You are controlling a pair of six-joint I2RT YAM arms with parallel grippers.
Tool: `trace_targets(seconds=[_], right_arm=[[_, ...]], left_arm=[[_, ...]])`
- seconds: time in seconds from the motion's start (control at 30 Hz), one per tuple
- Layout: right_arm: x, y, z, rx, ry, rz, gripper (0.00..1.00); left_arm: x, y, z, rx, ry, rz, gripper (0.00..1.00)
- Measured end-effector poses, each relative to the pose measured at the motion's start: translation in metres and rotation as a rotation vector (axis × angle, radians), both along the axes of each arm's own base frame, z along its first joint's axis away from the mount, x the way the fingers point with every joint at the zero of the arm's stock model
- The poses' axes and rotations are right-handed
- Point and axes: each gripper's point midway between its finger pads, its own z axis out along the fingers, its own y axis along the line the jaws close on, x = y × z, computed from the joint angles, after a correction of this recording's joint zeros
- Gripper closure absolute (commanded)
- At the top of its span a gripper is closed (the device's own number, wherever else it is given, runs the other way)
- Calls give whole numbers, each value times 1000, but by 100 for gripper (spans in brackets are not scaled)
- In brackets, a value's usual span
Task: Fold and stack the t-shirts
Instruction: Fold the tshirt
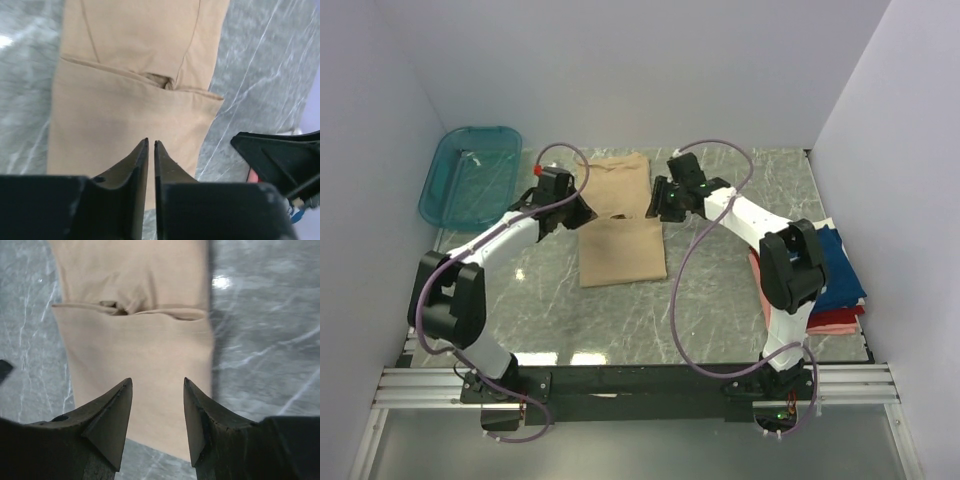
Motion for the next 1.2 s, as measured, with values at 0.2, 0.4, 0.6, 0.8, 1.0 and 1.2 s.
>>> trace_targets(seconds=[0.2,0.4,0.6,0.8,1.0,1.2], right_arm=[[-4,34,-13,-30,5,60,50],[5,34,-59,-98,73,43,50],[0,25,-82,-132,102,25,50],[-8,21,-82,-109,67,16,50],[-51,2,-83,-87,74,1,51],[-122,-7,-83,-59,82,31,51]], left_arm=[[1,-27,-49,10,95,-55,94],[-1,-31,-104,42,208,-58,98],[-4,-37,-113,26,207,-44,99],[-17,-40,-112,29,190,-33,99],[-69,-52,-112,31,202,-81,99],[-141,-52,-115,6,219,-126,98]])
